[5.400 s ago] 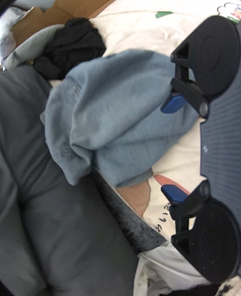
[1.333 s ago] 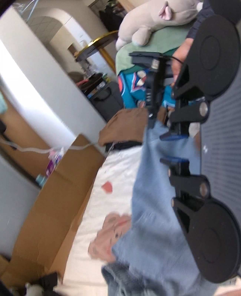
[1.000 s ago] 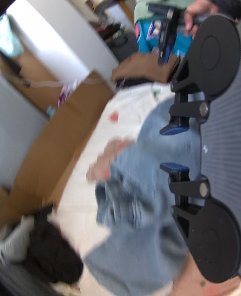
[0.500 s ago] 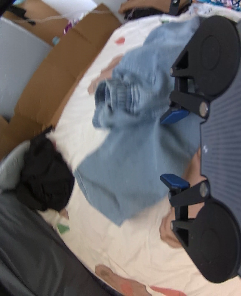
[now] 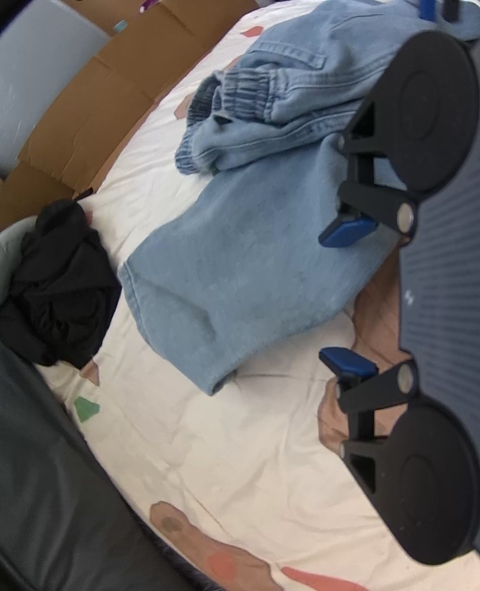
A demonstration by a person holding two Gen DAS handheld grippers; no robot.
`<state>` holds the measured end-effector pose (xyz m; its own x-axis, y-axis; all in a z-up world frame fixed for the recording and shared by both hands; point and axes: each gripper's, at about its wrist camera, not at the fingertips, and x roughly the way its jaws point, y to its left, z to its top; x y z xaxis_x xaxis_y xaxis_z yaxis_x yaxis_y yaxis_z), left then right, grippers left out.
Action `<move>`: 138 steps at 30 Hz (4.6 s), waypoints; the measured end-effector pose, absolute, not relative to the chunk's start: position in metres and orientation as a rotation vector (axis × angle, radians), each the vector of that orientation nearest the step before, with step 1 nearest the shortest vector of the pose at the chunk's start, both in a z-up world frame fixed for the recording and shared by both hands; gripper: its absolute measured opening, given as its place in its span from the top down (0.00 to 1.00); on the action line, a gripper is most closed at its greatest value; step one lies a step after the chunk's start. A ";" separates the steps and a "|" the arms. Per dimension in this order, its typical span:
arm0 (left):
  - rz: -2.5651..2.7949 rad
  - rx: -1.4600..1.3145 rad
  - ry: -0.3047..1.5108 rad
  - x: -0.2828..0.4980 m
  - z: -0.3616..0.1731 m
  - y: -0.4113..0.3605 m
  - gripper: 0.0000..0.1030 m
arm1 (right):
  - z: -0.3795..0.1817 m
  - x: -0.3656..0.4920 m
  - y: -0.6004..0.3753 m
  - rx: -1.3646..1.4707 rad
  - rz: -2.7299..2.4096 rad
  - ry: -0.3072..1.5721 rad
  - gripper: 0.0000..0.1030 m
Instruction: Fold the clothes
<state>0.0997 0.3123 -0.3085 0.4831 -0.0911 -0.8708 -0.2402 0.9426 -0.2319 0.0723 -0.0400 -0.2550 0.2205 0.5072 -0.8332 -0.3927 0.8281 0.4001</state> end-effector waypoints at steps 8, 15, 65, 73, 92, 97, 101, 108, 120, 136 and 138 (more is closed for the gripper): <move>0.086 -0.430 1.055 0.095 -0.320 0.318 0.95 | -0.307 0.073 -0.019 0.183 0.538 1.247 0.28; 0.045 -0.452 1.071 0.077 -0.315 0.306 0.96 | -0.317 0.073 0.003 -0.048 0.503 1.207 0.69; -0.489 -0.571 1.095 0.103 -0.236 0.212 0.67 | -0.220 0.128 -0.131 -0.100 0.287 1.061 0.97; -0.528 -0.501 1.109 0.088 -0.230 0.226 0.49 | -0.230 0.137 -0.138 -0.101 0.253 1.077 0.97; -0.230 -0.781 0.991 0.175 -0.294 0.261 0.50 | -0.235 0.142 -0.141 -0.125 0.269 1.099 0.96; -0.185 -0.950 1.013 0.197 -0.330 0.267 0.50 | -0.237 0.142 -0.143 -0.113 0.268 1.105 0.96; -0.183 -1.073 1.032 0.206 -0.358 0.268 0.50 | -0.238 0.143 -0.144 -0.111 0.271 1.109 0.96; -0.198 -1.208 0.998 0.206 -0.382 0.263 0.58 | -0.238 0.144 -0.146 -0.097 0.277 1.111 0.96; -0.234 -1.155 0.918 0.184 -0.356 0.264 0.88 | -0.194 0.120 -0.148 -0.013 0.390 1.118 0.83; -0.268 -1.142 0.876 0.154 -0.340 0.264 0.89 | -0.184 0.120 -0.028 -0.288 0.664 1.029 0.60; -0.273 -1.142 0.870 0.152 -0.338 0.263 0.89 | -0.191 0.120 -0.010 -0.336 0.664 1.024 0.60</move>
<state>0.1520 0.2633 -0.3383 0.6529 -0.6003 -0.4618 -0.2286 0.4251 -0.8758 0.1195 -0.0100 -0.1915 0.3493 0.3500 -0.8692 -0.6505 0.7583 0.0439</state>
